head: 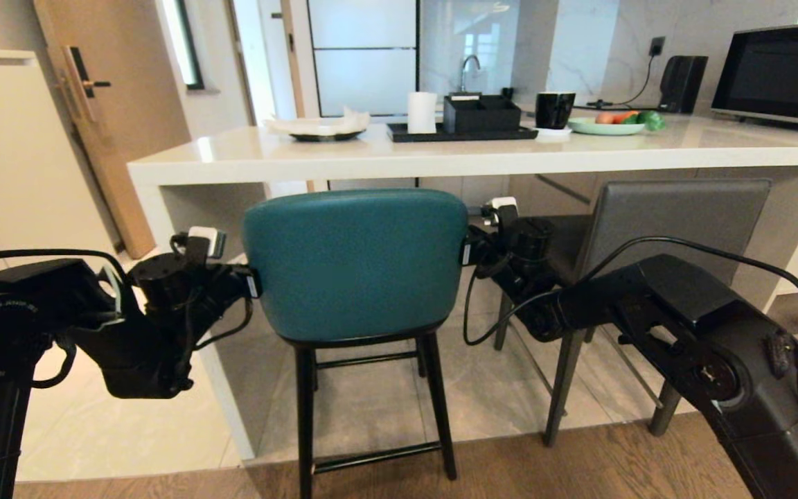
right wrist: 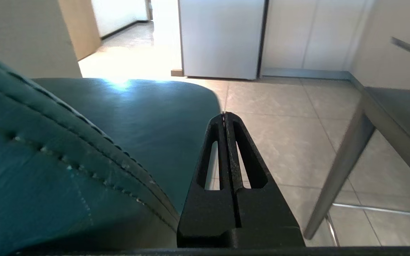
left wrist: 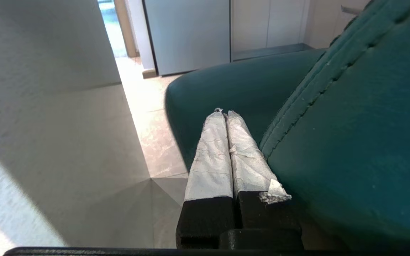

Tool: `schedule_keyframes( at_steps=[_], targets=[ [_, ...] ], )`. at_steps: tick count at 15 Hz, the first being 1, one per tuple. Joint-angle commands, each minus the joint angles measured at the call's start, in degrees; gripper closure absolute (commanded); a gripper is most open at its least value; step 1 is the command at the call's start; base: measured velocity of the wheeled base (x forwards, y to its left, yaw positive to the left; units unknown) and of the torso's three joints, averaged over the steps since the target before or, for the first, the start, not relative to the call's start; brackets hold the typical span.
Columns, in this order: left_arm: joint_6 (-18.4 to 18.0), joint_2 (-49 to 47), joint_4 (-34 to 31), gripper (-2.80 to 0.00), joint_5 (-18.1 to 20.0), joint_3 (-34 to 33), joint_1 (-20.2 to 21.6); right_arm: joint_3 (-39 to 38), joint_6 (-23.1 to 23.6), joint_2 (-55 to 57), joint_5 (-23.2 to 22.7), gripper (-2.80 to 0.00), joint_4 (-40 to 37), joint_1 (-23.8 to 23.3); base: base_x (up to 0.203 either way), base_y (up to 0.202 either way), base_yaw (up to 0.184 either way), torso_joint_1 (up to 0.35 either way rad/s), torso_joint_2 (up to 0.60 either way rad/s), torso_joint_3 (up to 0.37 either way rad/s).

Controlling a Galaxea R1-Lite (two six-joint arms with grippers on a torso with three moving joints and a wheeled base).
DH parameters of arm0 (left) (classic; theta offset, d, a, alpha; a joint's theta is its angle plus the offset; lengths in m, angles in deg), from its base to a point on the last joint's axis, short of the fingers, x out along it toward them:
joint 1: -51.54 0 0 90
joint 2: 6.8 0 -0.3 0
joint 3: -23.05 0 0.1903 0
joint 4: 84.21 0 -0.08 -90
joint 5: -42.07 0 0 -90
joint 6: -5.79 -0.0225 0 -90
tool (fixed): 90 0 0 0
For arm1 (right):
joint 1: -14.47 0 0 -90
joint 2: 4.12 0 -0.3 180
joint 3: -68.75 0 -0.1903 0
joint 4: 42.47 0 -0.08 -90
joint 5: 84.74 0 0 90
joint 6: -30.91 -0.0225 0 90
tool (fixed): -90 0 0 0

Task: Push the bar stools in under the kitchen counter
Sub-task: Pull the blue chair out from under the dining table

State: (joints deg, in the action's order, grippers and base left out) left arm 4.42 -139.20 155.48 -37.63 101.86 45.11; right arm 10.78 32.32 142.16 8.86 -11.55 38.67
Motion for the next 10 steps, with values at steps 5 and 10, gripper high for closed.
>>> schedule_keyframes(
  at_steps=[5,10],
  targets=[
    [0.04,3.24,4.60,0.00,0.33,-9.78,-2.22,-12.46,-0.06,-6.73,0.82,0.00,6.25,4.97,0.000,0.000,0.000,0.000,0.00,0.000],
    [0.06,3.81,4.60,0.00,0.33,-10.15,-2.36,-23.83,0.00,-13.21,0.88,0.00,11.57,7.67,0.000,0.000,0.000,0.000,0.00,0.000]
  ],
)
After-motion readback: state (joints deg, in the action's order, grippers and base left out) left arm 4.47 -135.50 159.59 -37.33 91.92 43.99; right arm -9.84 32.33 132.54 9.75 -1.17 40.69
